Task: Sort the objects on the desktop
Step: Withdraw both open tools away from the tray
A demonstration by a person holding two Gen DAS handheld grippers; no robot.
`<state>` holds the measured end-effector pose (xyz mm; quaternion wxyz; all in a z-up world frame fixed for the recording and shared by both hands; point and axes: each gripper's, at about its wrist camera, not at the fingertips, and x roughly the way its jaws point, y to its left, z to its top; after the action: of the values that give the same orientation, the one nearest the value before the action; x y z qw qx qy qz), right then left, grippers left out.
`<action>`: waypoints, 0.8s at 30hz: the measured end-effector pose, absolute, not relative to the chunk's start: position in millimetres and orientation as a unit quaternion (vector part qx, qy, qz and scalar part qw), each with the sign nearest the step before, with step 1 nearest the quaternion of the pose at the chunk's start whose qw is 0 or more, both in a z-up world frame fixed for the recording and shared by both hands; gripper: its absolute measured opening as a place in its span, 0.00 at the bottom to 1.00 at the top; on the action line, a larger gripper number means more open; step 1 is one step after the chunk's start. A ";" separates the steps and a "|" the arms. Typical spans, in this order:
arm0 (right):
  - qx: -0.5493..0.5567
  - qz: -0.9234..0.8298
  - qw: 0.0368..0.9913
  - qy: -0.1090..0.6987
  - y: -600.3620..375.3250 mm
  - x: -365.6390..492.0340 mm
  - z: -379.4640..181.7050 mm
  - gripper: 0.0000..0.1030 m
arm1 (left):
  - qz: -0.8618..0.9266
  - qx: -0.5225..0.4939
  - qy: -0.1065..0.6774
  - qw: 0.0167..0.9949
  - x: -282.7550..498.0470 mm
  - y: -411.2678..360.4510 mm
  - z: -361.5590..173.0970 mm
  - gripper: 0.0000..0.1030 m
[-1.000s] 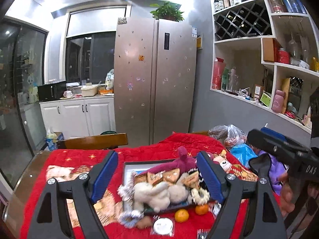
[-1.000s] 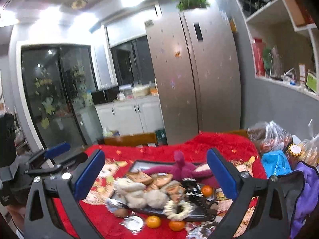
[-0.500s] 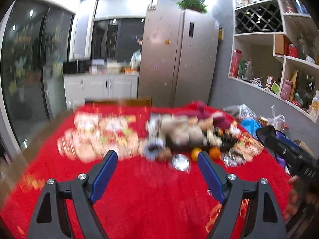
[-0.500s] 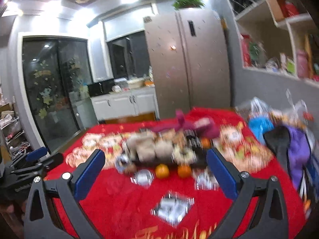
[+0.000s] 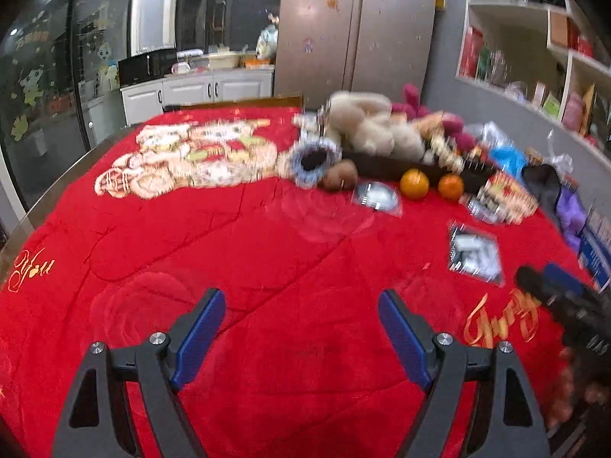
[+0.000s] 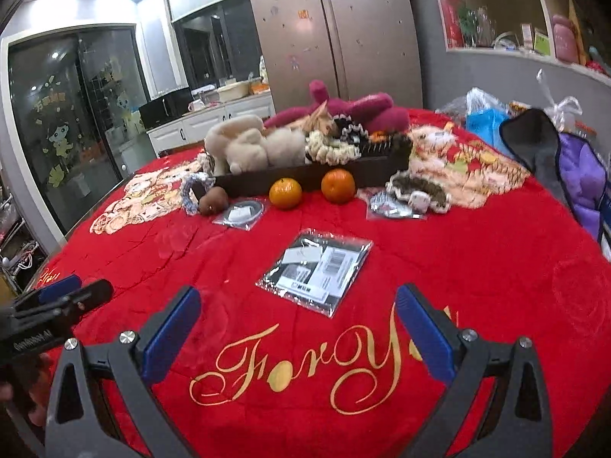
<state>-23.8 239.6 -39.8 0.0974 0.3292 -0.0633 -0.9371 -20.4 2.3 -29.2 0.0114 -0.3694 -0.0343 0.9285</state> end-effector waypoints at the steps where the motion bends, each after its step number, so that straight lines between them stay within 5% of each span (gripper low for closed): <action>1: 0.331 -0.936 0.097 -0.065 240.3 -24.6 -40.3 1.00 | 0.927 -0.373 -0.031 0.014 -22.4 2.5 -32.6 0.82; 24: 0.343 -0.932 0.106 -0.054 232.6 -34.2 -40.0 1.00 | 0.918 -0.394 -0.025 0.023 -42.1 1.6 -33.4 0.82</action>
<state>-34.2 232.6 -40.0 0.1064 0.3435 -0.0536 -0.9316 -42.1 1.6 -33.4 0.0234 -0.3940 -0.0248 0.9185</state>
